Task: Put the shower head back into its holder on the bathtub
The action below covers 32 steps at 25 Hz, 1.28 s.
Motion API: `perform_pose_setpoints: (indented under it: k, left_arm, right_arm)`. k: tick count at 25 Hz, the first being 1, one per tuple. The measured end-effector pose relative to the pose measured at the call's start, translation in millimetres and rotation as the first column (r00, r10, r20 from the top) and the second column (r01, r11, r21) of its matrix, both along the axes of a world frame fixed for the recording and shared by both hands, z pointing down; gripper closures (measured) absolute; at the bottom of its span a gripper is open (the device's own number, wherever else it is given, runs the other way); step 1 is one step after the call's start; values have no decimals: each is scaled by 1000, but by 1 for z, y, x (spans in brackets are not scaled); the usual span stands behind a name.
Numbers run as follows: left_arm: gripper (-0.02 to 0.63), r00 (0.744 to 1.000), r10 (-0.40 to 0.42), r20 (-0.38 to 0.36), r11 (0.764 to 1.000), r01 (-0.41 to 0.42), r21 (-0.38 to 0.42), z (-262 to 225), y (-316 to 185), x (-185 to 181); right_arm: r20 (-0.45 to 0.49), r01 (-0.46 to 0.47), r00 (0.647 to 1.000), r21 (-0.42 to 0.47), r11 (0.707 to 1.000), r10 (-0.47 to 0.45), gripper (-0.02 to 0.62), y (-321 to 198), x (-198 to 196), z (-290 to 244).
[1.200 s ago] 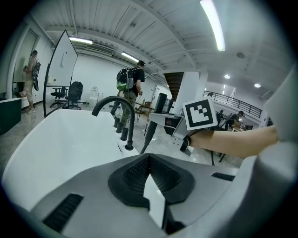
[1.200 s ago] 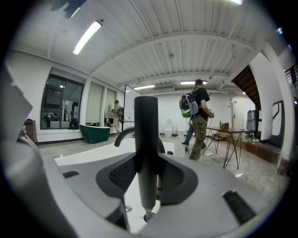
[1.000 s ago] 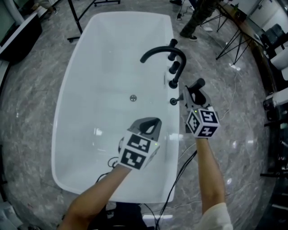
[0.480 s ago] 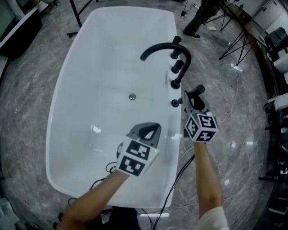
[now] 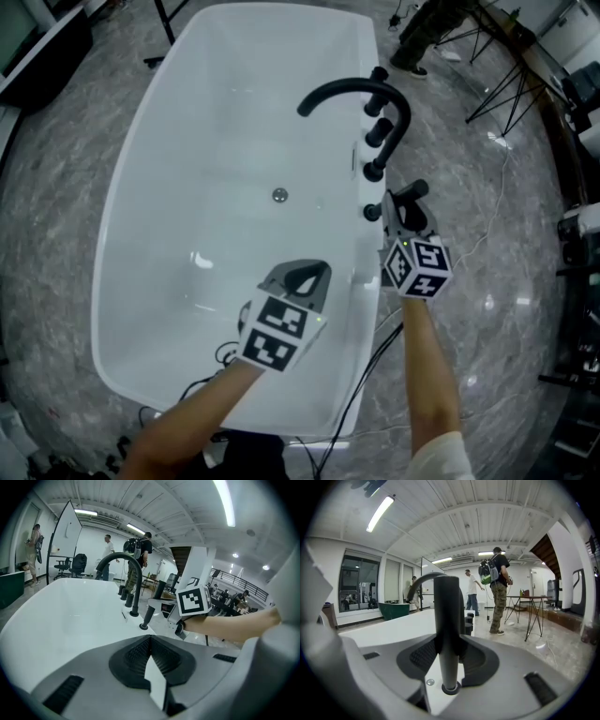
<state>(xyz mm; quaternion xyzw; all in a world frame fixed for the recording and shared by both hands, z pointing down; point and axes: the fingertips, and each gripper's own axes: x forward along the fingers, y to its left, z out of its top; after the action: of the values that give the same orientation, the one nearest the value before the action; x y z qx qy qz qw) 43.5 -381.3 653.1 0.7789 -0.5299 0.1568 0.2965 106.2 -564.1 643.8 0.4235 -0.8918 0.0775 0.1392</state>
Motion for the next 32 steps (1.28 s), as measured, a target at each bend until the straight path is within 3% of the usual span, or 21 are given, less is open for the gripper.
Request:
perform_pose_setpoints:
  k: [14, 32]
  left_arm:
    - [598, 1000, 0, -3, 1000, 0, 9, 1, -11, 3]
    - [599, 1000, 23, 10, 999, -23, 29, -15, 6, 9]
  right_arm:
    - [-47, -3, 999, -7, 1000, 3, 449, -2, -3, 32]
    - [-66, -64, 996, -50, 997, 60, 426, 21, 16, 19]
